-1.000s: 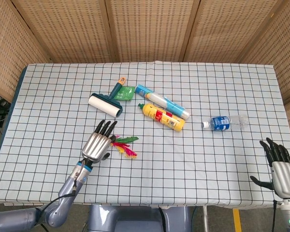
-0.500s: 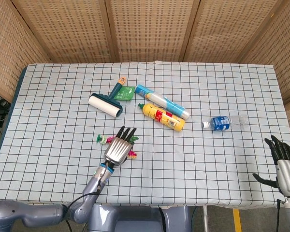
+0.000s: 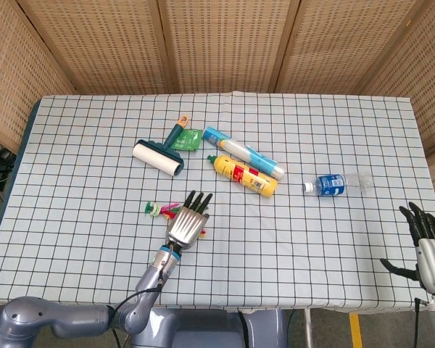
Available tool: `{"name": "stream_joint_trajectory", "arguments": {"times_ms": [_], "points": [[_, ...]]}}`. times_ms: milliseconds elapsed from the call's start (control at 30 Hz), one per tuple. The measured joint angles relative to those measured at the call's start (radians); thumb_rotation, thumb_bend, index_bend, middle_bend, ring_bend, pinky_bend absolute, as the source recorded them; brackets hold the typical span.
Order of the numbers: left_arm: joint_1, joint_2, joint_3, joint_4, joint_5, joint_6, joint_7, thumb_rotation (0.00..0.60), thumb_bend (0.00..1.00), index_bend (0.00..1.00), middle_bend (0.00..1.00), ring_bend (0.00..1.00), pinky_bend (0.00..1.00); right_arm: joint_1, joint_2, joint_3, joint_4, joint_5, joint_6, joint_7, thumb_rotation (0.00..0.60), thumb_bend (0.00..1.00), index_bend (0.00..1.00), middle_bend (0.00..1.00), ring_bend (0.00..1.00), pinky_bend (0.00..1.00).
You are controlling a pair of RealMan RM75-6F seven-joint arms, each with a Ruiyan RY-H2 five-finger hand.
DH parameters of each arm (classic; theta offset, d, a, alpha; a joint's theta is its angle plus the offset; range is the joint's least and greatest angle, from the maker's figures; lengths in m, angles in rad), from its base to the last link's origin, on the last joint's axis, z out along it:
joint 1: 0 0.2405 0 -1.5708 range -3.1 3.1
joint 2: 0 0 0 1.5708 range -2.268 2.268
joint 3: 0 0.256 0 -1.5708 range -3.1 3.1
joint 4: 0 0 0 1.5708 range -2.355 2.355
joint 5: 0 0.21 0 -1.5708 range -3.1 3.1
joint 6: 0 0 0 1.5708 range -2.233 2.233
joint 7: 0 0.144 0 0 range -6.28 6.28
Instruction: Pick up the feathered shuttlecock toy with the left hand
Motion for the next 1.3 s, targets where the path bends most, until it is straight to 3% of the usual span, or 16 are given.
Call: {"name": "stream_joint_trajectory", "arguments": {"times_ms": [367,767,967,1300], "points": [[-0.004,0.010,0.025,0.001,0.019,0.030,-0.003,0.600,0.42,0.58,0.00,0.00,0.00,-0.001,-0.002,0.001,0.001,-0.002,0.004,-0.002,0.600,0.08,0.03,0.00,0.00,0.00],[0.009,0.058,0.036,-0.040,0.033,0.055,-0.030,0.600,0.42,0.67,0.00,0.00,0.00,-0.003,-0.003,-0.003,-0.007,-0.010,0.009,-0.014,0.600,0.08,0.03,0.00,0.00,0.00],[0.021,0.138,0.030,-0.124,0.055,0.090,-0.028,0.600,0.42,0.68,0.00,0.00,0.00,-0.005,0.001,-0.003,-0.012,-0.017,0.018,-0.012,0.600,0.08,0.03,0.00,0.00,0.00],[0.082,0.364,0.034,-0.324,0.101,0.181,-0.050,0.600,0.42,0.69,0.00,0.00,0.00,-0.013,0.010,-0.008,-0.035,-0.044,0.045,-0.024,0.600,0.08,0.03,0.00,0.00,0.00]]}}
